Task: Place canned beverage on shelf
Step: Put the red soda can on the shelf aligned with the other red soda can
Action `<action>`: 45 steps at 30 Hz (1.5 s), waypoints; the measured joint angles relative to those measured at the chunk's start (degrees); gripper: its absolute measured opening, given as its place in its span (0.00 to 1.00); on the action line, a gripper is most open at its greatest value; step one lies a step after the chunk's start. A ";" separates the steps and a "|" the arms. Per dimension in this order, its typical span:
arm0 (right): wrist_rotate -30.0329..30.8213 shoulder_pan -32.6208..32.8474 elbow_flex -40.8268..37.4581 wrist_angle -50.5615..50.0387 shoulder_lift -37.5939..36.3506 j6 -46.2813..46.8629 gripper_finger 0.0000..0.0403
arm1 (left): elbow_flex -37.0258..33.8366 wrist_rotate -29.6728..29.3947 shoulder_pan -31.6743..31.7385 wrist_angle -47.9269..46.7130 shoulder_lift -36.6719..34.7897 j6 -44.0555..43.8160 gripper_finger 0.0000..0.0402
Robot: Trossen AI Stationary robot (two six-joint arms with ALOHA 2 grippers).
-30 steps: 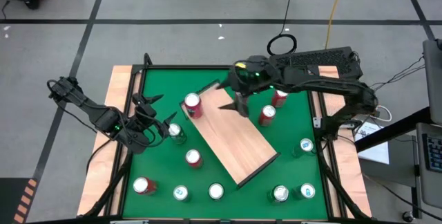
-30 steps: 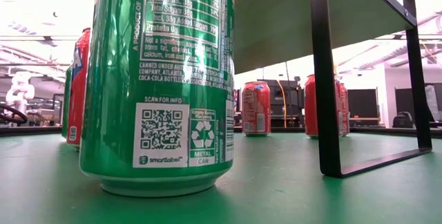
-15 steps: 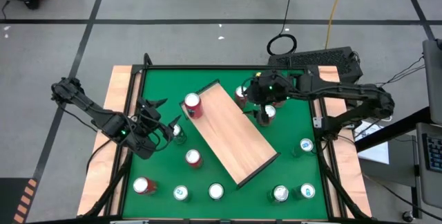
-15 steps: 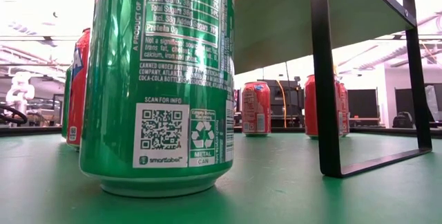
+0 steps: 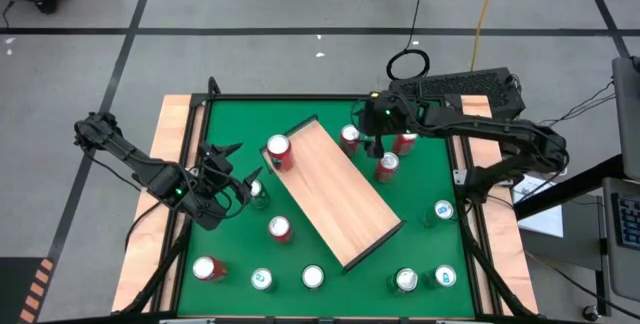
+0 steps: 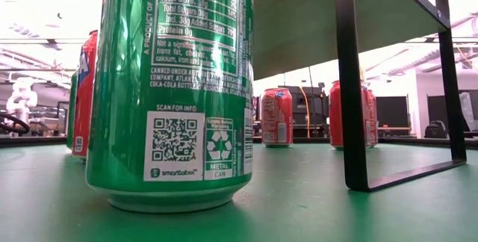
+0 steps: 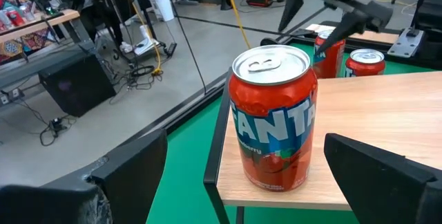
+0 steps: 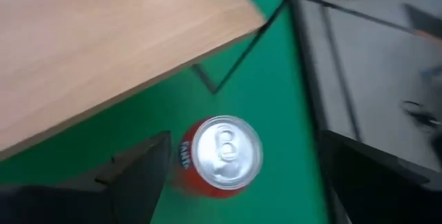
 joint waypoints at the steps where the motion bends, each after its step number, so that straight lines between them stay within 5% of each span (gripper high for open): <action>1: -2.12 -0.95 0.00 0.04 0.54 -0.54 0.87 | 0.00 -0.06 0.00 0.00 0.00 0.00 0.97; 12: -19.26 -8.48 0.00 1.17 4.34 1.24 0.91 | 0.00 -1.16 0.00 0.00 0.00 0.02 0.97; 25: -22.30 -9.00 0.63 2.16 10.73 2.37 0.94 | 0.00 -1.92 0.00 0.07 0.00 0.02 0.97; 45: -17.61 -8.96 0.66 1.37 16.36 5.01 0.92 | 0.00 -2.03 0.00 1.05 2.43 0.07 0.97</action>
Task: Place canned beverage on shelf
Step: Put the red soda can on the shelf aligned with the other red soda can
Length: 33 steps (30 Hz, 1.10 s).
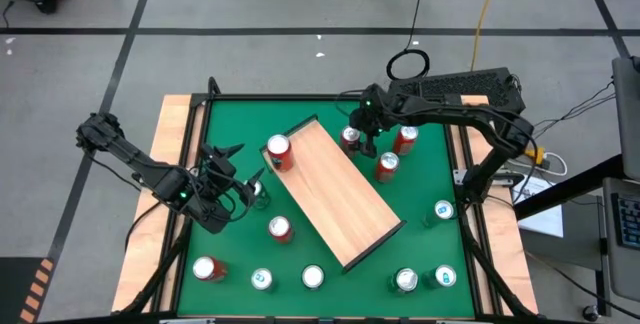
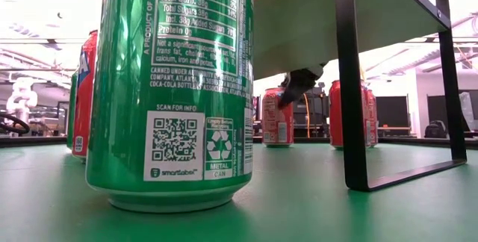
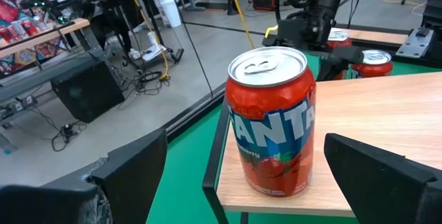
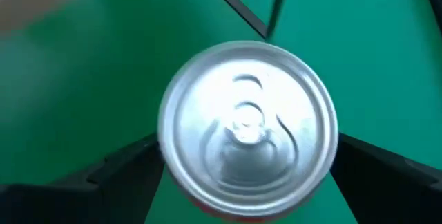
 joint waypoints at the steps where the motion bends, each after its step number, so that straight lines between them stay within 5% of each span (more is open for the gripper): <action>1: 0.30 0.00 0.00 0.20 0.14 0.22 0.91 | 0.00 0.00 0.00 0.00 0.00 0.00 0.97; 11: 0.96 0.00 -0.02 -0.18 -2.07 0.17 0.72 | 0.00 0.01 0.00 -0.09 0.04 0.03 0.97; 17: 6.28 -0.01 -0.03 -1.74 -6.54 0.00 0.73 | 0.00 0.00 0.00 0.22 0.04 -0.05 0.97; 26: 6.10 1.91 -0.04 -5.38 -20.41 2.82 0.73 | 0.02 -0.42 0.00 2.77 0.66 0.75 0.97; 33: 6.02 7.24 -0.04 -5.46 -30.92 2.97 0.73 | 1.40 -0.63 -0.15 11.44 0.55 10.21 0.97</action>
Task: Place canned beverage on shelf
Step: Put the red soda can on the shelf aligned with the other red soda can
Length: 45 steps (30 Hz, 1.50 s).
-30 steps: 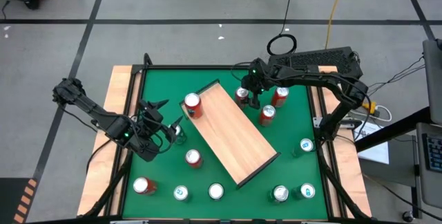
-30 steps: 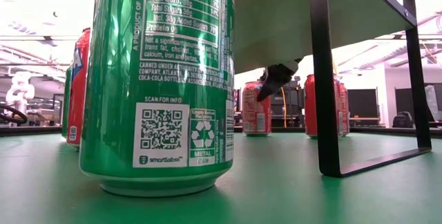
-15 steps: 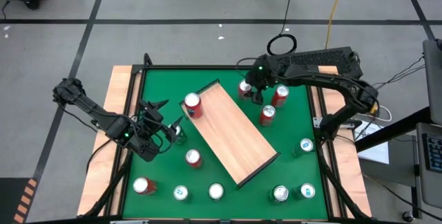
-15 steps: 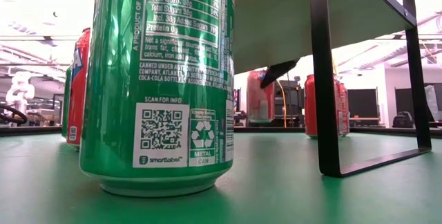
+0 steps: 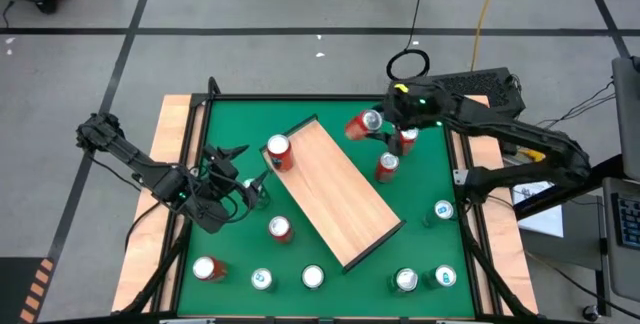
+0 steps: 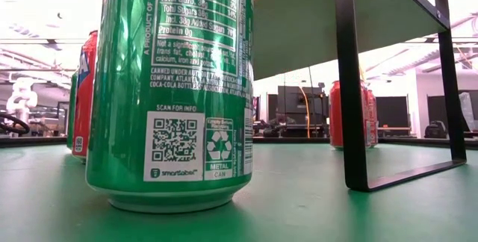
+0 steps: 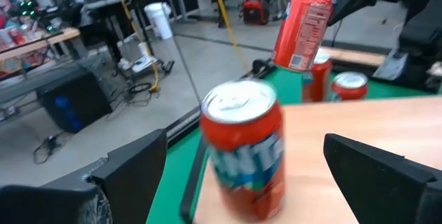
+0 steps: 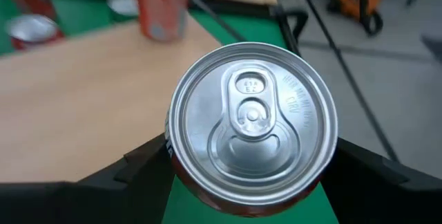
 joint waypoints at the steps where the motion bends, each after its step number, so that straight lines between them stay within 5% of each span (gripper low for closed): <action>1: -0.05 0.93 0.00 0.01 -1.10 0.00 0.73 | 0.00 -0.01 0.00 2.65 0.02 2.47 0.97; 5: -3.44 4.16 0.00 0.35 -3.35 0.22 0.73 | 0.02 0.98 0.00 14.18 0.08 13.17 0.97; 10: -17.80 7.96 0.00 3.95 -2.89 0.94 0.73 | 0.02 5.17 -0.19 27.82 1.86 24.86 0.97; 19: -19.59 16.97 0.00 10.67 1.11 -7.99 0.73 | 0.02 12.20 -0.17 51.59 10.46 40.96 0.97; 32: -19.53 24.78 0.01 21.89 6.84 -17.86 0.73 | 0.02 28.52 1.88 62.80 19.88 40.74 0.97; 45: -19.23 27.77 0.02 28.47 12.89 -26.55 0.73 | 0.02 35.81 3.58 61.90 22.87 35.63 0.97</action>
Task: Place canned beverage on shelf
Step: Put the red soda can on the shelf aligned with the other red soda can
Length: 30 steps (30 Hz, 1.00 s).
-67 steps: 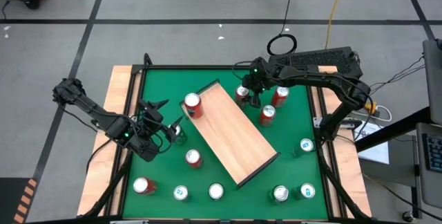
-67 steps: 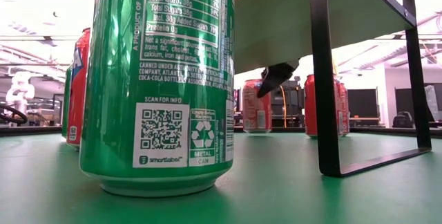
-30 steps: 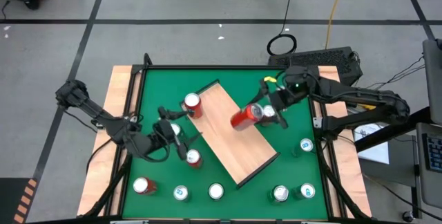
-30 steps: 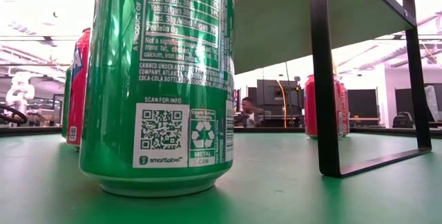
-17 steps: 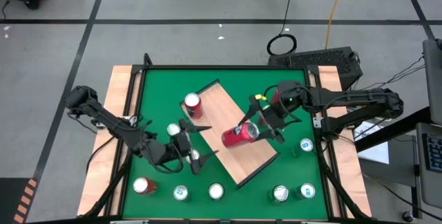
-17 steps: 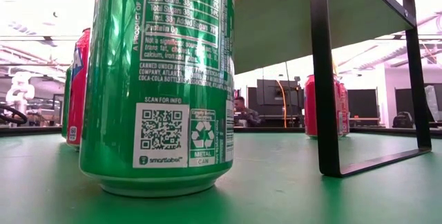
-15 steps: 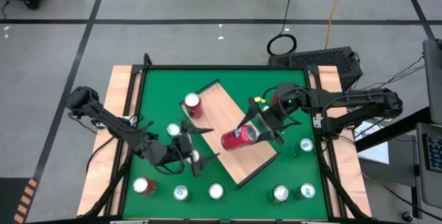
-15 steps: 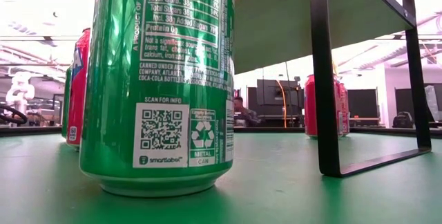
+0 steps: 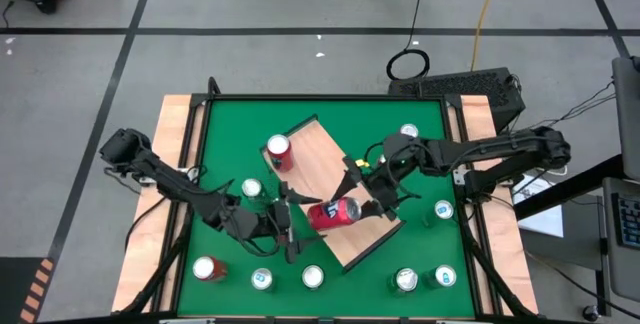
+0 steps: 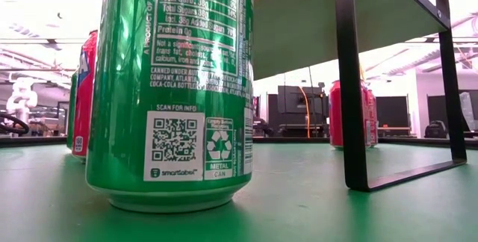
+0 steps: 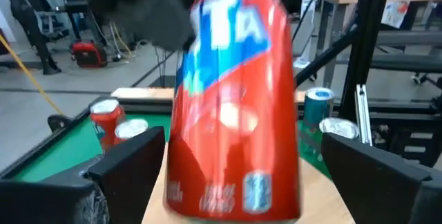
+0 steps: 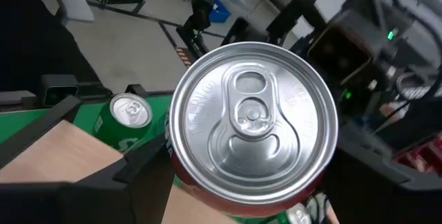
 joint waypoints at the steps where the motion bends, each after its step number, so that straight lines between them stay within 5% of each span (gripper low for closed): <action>1: -0.01 0.21 -0.02 0.57 0.14 -0.29 0.73 | 0.00 0.04 0.00 -0.84 0.01 -0.76 0.97; 16: -0.19 0.66 0.00 2.65 0.20 -3.50 0.73 | -0.01 2.51 0.38 -2.85 0.01 -3.23 0.96; 25: -0.34 1.03 0.00 2.25 0.20 -3.20 0.73 | -0.02 6.04 1.79 -3.13 0.01 -3.47 0.74; 30: 0.88 1.02 0.04 1.36 0.18 -0.53 0.77 | -0.07 6.08 1.81 -3.21 0.03 -4.33 0.72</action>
